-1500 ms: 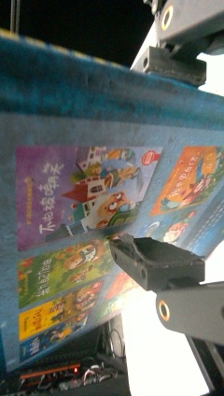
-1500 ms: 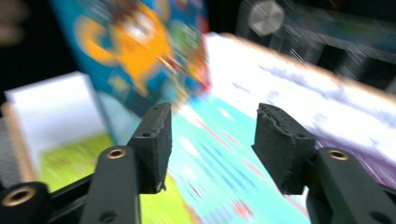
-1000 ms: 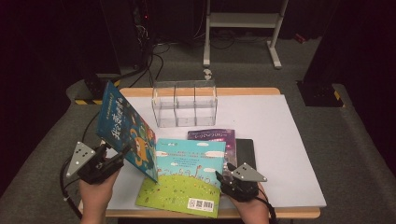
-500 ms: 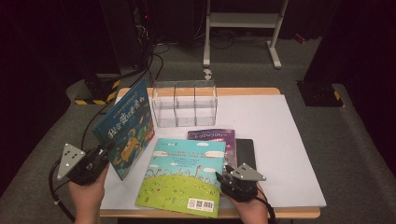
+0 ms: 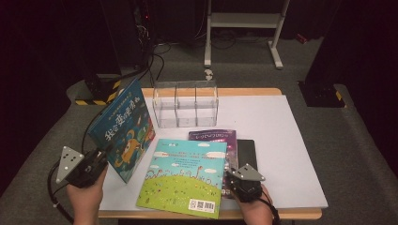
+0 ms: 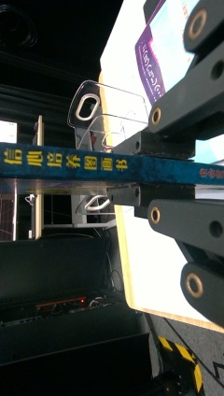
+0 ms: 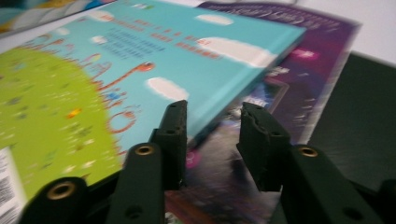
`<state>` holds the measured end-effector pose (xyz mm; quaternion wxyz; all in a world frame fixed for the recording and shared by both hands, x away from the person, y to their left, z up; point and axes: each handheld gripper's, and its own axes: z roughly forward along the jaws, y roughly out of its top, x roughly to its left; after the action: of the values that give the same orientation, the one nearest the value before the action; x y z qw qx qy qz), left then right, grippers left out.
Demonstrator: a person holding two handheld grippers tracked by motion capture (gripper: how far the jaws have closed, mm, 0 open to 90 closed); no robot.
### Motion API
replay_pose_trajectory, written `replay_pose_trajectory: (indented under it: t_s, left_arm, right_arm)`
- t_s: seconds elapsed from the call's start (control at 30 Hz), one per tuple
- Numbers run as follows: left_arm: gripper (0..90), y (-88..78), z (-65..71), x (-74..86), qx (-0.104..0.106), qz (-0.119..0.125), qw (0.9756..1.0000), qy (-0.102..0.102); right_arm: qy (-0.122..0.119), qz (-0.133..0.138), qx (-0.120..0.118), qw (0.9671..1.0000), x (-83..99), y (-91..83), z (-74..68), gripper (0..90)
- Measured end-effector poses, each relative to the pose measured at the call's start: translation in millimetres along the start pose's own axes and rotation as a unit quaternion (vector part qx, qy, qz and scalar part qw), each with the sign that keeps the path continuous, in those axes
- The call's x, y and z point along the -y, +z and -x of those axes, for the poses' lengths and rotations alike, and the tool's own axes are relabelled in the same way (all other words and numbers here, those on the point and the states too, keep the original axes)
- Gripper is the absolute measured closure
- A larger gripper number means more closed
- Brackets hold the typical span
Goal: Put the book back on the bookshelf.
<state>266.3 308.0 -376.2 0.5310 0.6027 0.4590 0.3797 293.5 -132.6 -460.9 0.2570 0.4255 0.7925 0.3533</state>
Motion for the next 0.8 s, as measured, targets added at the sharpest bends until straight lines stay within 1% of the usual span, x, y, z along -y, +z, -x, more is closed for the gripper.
replay_pose_trajectory:
  t_s: [0.03, 0.07, 0.1, 0.13, 0.17, 0.2, 0.23, 0.27, 0.3, 0.33, 0.37, 0.4, 0.43, 0.5, 0.53, 0.57, 0.67, 0.7, 0.8]
  left_arm:
    - [80.6, -0.1, -0.5, 0.2, 0.000, 0.000, 1.0000, -0.001]
    - [80.6, -0.2, -0.9, 0.5, 0.000, 0.001, 1.0000, -0.002]
    - [80.5, -0.2, -1.3, 0.8, -0.001, 0.002, 1.0000, -0.001]
    - [80.5, -0.1, -1.7, 0.9, -0.001, 0.003, 1.0000, -0.002]
    - [80.3, 0.3, -2.0, 1.0, 0.000, 0.004, 1.0000, -0.003]
    - [80.3, 0.7, -2.0, 1.2, 0.000, 0.006, 1.0000, -0.004]
    - [80.2, 0.9, -1.8, 1.3, 0.000, 0.007, 1.0000, -0.004]
    - [80.2, 1.0, -1.5, 1.4, 0.001, 0.007, 1.0000, -0.003]
    - [80.1, 0.9, -1.2, 1.3, 0.002, 0.006, 1.0000, -0.001]
    - [80.0, 0.8, -1.0, 1.3, 0.002, 0.005, 1.0000, 0.000]
    - [80.0, 0.7, -1.0, 1.5, 0.002, 0.005, 1.0000, 0.000]
    - [79.6, 0.7, -1.1, 1.6, 0.003, 0.006, 1.0000, -0.001]
    - [78.9, 0.6, -1.3, 1.7, 0.003, 0.007, 1.0000, -0.001]
    - [78.9, 1.1, -1.2, 1.7, 0.001, 0.007, 1.0000, 0.000]
    - [79.0, 1.2, -1.3, 2.0, 0.002, 0.008, 1.0000, -0.001]
    - [79.1, 1.1, -1.3, 2.1, 0.002, 0.008, 1.0000, -0.002]
    - [79.2, 0.5, -1.3, 2.3, -0.001, 0.007, 1.0000, 0.002]
    - [79.3, 0.3, -1.7, 2.4, -0.002, 0.007, 1.0000, 0.001]
    - [79.3, 0.1, -3.0, 2.6, -0.002, 0.006, 1.0000, -0.001]
  right_arm:
    - [0.012, 0.000, -0.007, 0.9999, 4.4, 2.5, 7.1, 73.2]
    - [0.053, 0.002, -0.031, 0.9982, 6.4, 1.3, 15.6, 71.4]
    - [0.056, 0.002, -0.027, 0.9980, 4.8, -2.8, 16.5, 67.8]
    - [0.056, 0.002, -0.027, 0.9980, 4.8, -2.8, 16.5, 67.8]
    - [0.053, 0.035, -0.045, 0.9970, -1.0, -13.9, 8.8, 62.6]
    - [0.048, 0.041, -0.052, 0.9966, -3.4, -15.8, 3.9, 60.9]
    - [0.046, 0.039, -0.061, 0.9963, -4.7, -15.0, -0.2, 59.4]
    - [0.046, 0.039, -0.061, 0.9963, -4.7, -15.0, -0.2, 59.4]
    - [0.045, 0.026, -0.073, 0.9960, -3.7, -9.9, -5.6, 58.2]
    - [0.043, 0.017, -0.075, 0.9961, -1.9, -7.5, -7.7, 58.7]
    - [0.043, 0.017, -0.075, 0.9961, -1.9, -7.5, -7.7, 58.7]
    - [0.040, 0.009, -0.078, 0.9961, 0.5, -5.2, -9.2, 59.7]
    - [0.041, 0.018, -0.078, 0.9959, 5.6, -6.8, -10.8, 60.2]
    - [0.038, 0.018, -0.074, 0.9964, 6.8, -8.1, -12.0, 60.6]
    - [0.032, 0.019, -0.069, 0.9969, 6.9, -8.7, -13.0, 61.2]
    - [0.026, 0.012, -0.065, 0.9975, 4.8, -9.2, -14.6, 62.9]
    - [0.021, 0.010, -0.069, 0.9973, 4.1, -9.0, -14.2, 64.6]
    - [0.022, 0.012, -0.072, 0.9971, 4.6, -8.7, -12.9, 64.6]
    - [0.020, 0.008, -0.072, 0.9972, 3.7, -8.8, -12.6, 64.7]
